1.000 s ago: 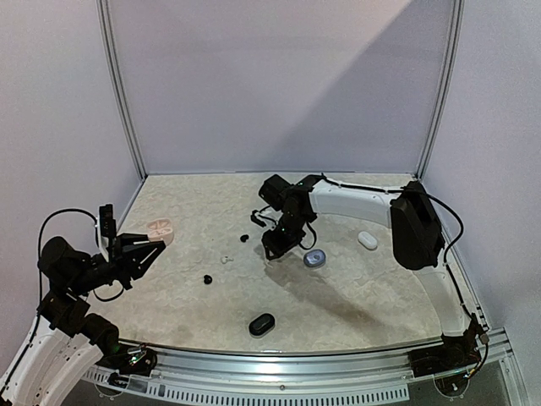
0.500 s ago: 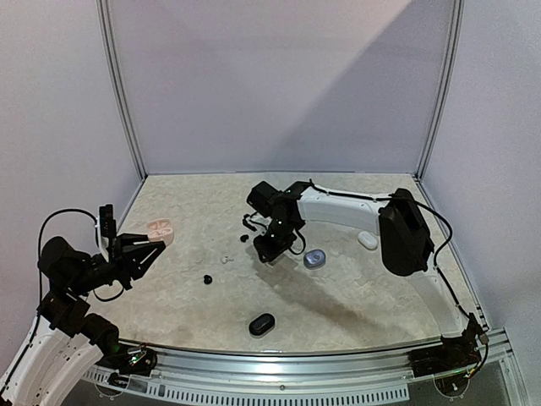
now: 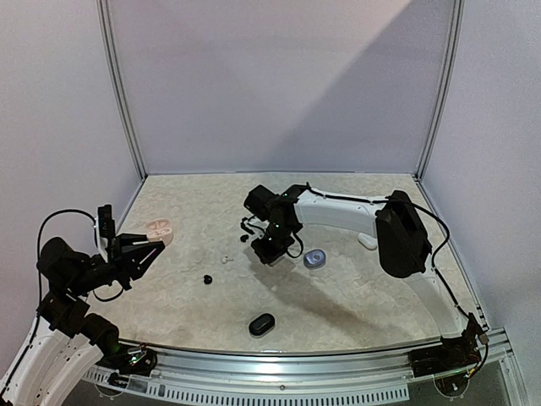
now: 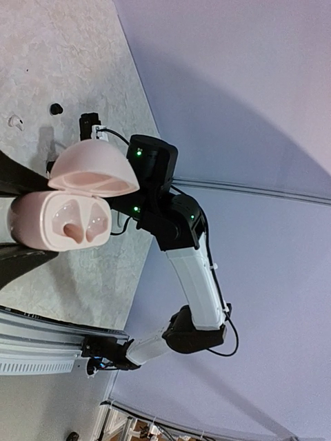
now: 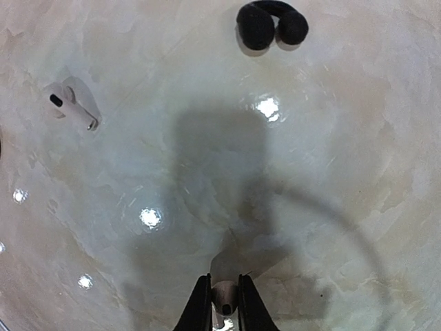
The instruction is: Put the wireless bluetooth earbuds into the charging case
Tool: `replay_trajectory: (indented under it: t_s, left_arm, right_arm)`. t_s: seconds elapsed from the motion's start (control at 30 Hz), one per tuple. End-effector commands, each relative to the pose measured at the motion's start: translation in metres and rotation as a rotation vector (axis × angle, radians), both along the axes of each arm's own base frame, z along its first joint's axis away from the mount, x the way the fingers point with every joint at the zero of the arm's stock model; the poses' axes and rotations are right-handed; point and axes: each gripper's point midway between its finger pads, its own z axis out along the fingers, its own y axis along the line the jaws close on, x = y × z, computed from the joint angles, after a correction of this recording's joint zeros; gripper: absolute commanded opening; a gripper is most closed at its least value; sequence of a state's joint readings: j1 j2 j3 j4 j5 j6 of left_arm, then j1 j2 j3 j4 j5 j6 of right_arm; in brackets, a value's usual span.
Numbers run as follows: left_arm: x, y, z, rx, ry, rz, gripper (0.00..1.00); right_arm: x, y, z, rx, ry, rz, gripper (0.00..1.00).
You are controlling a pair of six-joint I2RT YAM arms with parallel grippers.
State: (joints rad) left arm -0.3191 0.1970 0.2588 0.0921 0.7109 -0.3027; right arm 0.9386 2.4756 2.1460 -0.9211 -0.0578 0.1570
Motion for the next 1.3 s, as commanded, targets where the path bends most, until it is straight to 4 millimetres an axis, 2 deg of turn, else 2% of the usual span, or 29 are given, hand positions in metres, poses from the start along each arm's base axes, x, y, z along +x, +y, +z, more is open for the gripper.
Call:
replay_trajectory:
  t_s: [0.0,0.2,0.4,0.5,0.6,0.63,0.73,0.8,0.83,0.87,0.93,1.0,1.13,1.27]
  left_arm:
    - [-0.001,0.002,0.003,0.002,-0.025,0.007,0.0]
    - [-0.002,0.002,0.004,0.002,-0.037,0.007,0.0]
    - [-0.001,0.004,0.007,-0.002,-0.049,0.022,0.0]
    - [0.001,0.005,0.007,-0.002,-0.052,0.035,0.0]
    - [0.004,0.008,0.008,-0.004,-0.057,0.061,0.0]
    - [0.005,0.009,0.008,-0.005,-0.06,0.069,0.0]
    - [0.008,0.011,0.01,-0.006,-0.074,0.098,0.0]
    - [0.01,0.015,0.014,-0.009,-0.099,0.126,0.0]
    - [0.011,0.016,0.018,-0.012,-0.111,0.14,0.0]
    - [0.01,0.018,0.026,-0.022,-0.134,0.152,0.0]
    - [0.005,0.02,0.043,-0.029,-0.208,0.156,0.0]
    - [0.002,0.021,0.053,-0.019,-0.272,0.166,0.0]
    - [-0.003,0.017,0.055,0.029,-0.329,0.145,0.0]
    - [-0.009,0.015,0.062,0.048,-0.396,0.13,0.0]
  right_arm:
    - [-0.003,0.003,-0.003,-0.001,0.016,-0.01,0.09]
    - [0.001,0.009,0.023,0.047,-0.016,-0.021,0.01]
    - [0.007,0.012,0.054,0.098,-0.067,-0.026,0.0]
    - [0.014,0.019,0.082,0.158,-0.12,-0.036,0.0]
    - [0.022,0.033,0.132,0.287,-0.203,-0.041,0.0]
    - [0.026,0.04,0.161,0.361,-0.259,-0.042,0.0]
    - [0.026,0.06,0.23,0.542,-0.399,-0.022,0.0]
    - [0.009,0.075,0.288,0.691,-0.504,0.023,0.0]
    - [0.003,0.081,0.308,0.75,-0.55,0.046,0.0]
    - [-0.015,0.09,0.337,0.831,-0.599,0.086,0.0]
    - [-0.041,0.101,0.377,0.935,-0.688,0.157,0.0]
    - [-0.064,0.11,0.406,1.02,-0.74,0.229,0.0]
    - [-0.108,0.124,0.44,1.19,-0.75,0.357,0.0]
    - [-0.143,0.133,0.444,1.292,-0.73,0.478,0.0]
